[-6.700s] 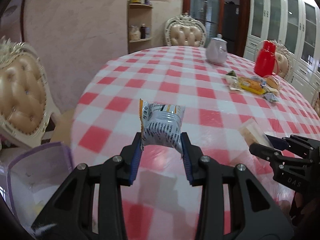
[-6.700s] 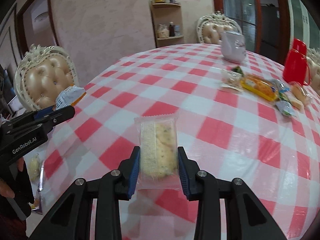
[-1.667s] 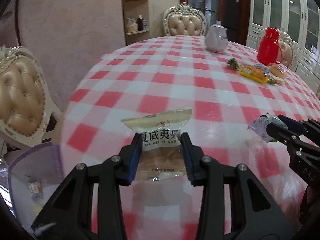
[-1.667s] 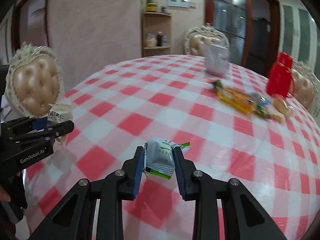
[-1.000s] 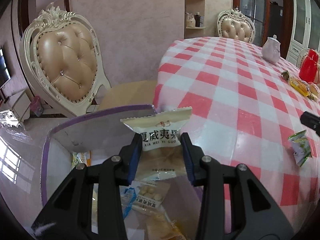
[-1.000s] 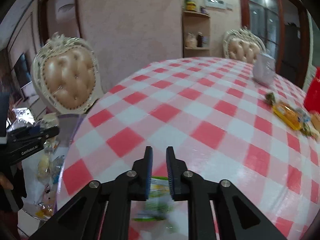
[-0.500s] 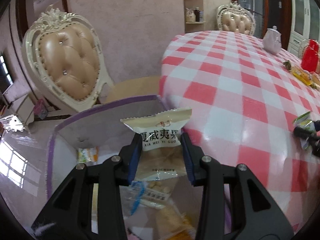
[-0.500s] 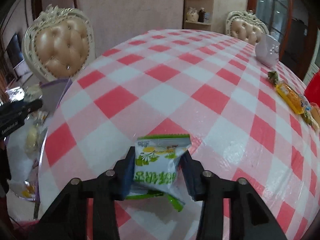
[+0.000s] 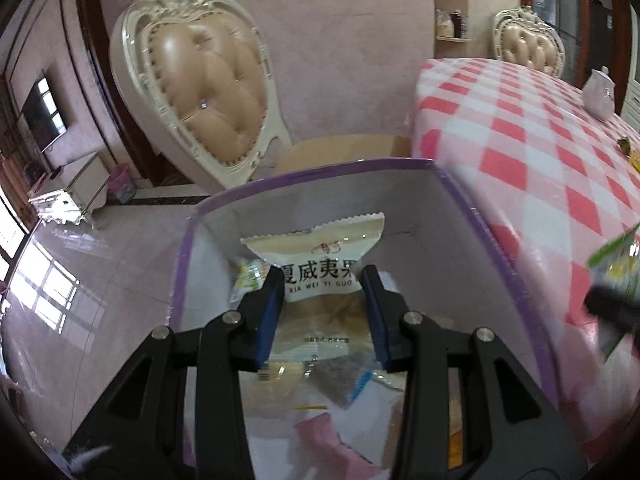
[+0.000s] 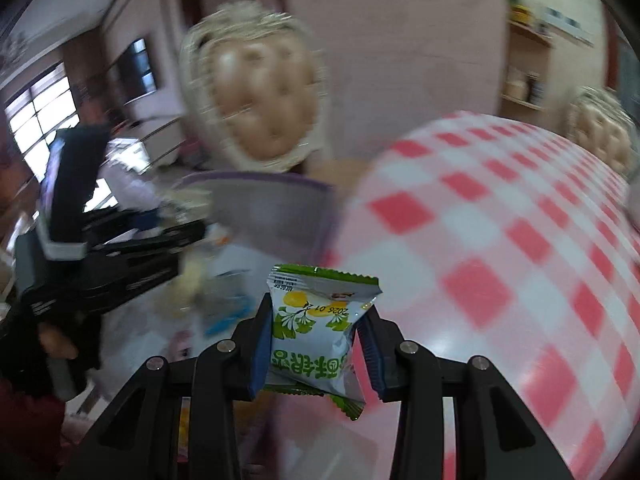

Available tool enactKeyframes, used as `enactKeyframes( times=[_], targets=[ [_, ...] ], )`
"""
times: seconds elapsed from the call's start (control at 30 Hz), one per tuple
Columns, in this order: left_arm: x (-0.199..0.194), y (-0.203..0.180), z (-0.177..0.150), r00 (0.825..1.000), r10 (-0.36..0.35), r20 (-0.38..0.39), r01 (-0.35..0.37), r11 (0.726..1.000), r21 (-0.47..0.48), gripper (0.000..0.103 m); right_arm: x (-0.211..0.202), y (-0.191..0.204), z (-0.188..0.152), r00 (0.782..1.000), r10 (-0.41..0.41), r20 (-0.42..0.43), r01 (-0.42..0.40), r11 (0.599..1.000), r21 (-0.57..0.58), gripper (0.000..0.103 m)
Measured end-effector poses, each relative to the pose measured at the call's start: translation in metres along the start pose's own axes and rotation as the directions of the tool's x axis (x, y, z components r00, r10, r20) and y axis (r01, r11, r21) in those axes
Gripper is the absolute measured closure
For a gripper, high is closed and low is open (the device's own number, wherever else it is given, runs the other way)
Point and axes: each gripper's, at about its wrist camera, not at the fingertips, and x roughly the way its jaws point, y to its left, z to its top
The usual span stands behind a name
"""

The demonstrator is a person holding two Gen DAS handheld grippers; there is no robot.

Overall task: Organize snacks
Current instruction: 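Carry both snacks to the clear box and open both tools inside, then return both tools from the box to the snack pile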

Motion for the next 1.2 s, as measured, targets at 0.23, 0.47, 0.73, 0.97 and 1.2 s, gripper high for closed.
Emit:
enactKeyframes(
  times=[0.23,0.47,0.73,0.97,1.2],
  targets=[
    [0.003,0.010,0.000,1.000,0.023,-0.005,-0.023,1.000,-0.017,0.060,0.029,0.029,-0.005,0.990,0.124,-0.066,-0.125,0.992,-0.016,0.060],
    [-0.002,0.003,0.003,0.998,0.071,0.002,-0.071,0.997,-0.008,0.028,0.021,0.016,-0.005,0.991,0.133,-0.029,-0.131,0.991,0.039,0.047],
    [-0.008,-0.037,0.017,0.994,0.105,0.015,-0.106,0.992,0.073,0.022,-0.025,-0.037,-0.020,0.998,0.057,0.040,-0.061,0.992,0.112,0.047],
    [-0.021,-0.121,0.040,0.998,0.039,0.052,-0.049,0.974,0.219,0.019,-0.079,-0.122,-0.050,0.994,-0.070,0.087,0.045,0.963,0.267,0.046],
    [-0.039,-0.242,0.075,0.960,-0.280,-0.016,0.273,0.919,0.284,0.005,-0.151,-0.249,-0.117,0.956,-0.289,0.049,0.224,0.829,0.513,0.046]
  ],
)
